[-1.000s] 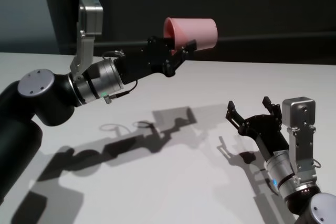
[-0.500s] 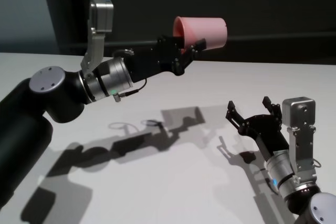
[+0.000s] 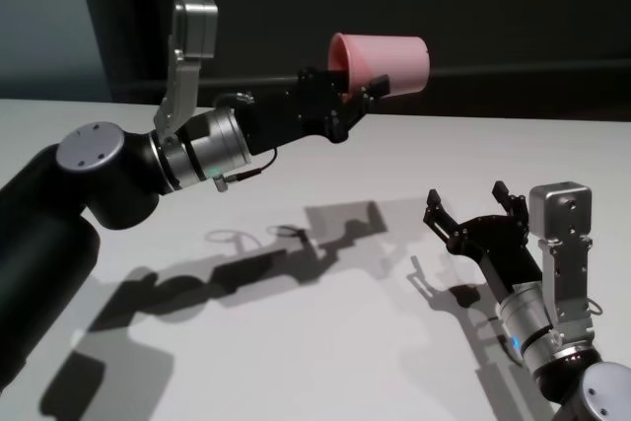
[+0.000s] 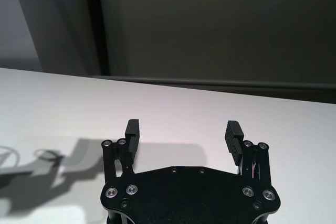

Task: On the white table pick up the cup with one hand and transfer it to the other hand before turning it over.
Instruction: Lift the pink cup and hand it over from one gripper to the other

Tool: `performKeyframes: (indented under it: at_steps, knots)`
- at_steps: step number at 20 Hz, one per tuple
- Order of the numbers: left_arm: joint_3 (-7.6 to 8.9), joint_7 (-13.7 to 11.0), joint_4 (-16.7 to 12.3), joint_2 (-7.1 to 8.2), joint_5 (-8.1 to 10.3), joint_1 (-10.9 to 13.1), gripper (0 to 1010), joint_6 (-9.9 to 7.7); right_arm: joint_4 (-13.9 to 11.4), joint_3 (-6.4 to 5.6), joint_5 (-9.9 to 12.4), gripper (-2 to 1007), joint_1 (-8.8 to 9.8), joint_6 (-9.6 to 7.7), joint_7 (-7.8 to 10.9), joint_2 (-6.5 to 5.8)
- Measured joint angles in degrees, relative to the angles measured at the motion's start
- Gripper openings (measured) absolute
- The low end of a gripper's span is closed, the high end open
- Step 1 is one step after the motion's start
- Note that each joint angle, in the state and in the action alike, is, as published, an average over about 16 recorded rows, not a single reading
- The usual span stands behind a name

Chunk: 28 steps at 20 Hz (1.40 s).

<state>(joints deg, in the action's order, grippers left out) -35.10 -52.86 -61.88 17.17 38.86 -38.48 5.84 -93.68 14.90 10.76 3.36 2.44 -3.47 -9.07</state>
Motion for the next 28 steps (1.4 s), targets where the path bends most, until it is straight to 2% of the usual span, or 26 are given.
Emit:
performKeyframes:
  at_steps: [19,23,28]
  knots:
    - [0.1,0.2,-0.3,0.14,-0.4,0.1,49,0.03,-0.1,-0.06,0.0,1004,0.01,-0.11,0.17,0.06]
    - [0.11,0.2,-0.3,0.16,-0.44,0.2,49,0.04,-0.5,-0.57,1.1,1004,0.21,-0.72,1.06,0.46]
    - [0.13,0.2,-0.3,0.17,-0.47,0.2,49,0.06,-1.8,-1.95,4.1,1004,0.91,-1.54,3.33,1.4]
